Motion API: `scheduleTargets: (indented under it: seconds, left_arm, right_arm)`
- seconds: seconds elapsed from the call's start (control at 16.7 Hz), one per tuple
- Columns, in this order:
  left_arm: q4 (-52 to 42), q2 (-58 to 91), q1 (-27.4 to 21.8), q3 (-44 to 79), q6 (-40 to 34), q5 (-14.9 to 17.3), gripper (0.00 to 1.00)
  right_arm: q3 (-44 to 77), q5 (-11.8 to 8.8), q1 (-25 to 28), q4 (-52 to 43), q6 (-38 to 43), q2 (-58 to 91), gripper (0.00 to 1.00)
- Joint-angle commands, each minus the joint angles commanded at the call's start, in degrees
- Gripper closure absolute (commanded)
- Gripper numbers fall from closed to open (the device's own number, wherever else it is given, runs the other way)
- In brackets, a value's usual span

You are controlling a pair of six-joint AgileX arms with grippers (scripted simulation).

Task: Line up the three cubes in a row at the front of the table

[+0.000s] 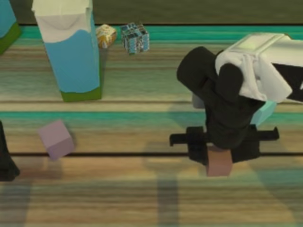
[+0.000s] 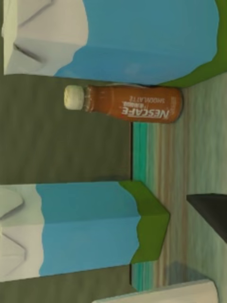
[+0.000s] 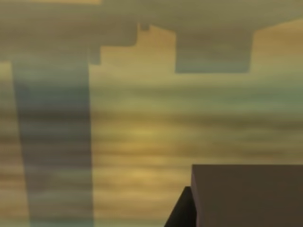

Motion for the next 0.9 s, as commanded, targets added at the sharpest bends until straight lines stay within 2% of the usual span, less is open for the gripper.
scheduleTargets:
  seconds: [0.18, 0.48, 0.9]
  left_arm:
    - [0.0, 0.0, 0.0, 0.0, 0.0, 0.0, 0.0]
    - [0.0, 0.0, 0.0, 0.0, 0.0, 0.0, 0.0]
    - [0.0, 0.0, 0.0, 0.0, 0.0, 0.0, 0.0]
  right_arm:
    - [-2.0, 0.1, 1.1, 0.4, 2.9, -2.0, 1.0]
    - [-2.5, 0.1, 0.9, 1.3, 2.8, -1.4, 1.0]
    - [-10.7, 0.2, 1.2, 15.0, 3.2, 3.7, 1.0]
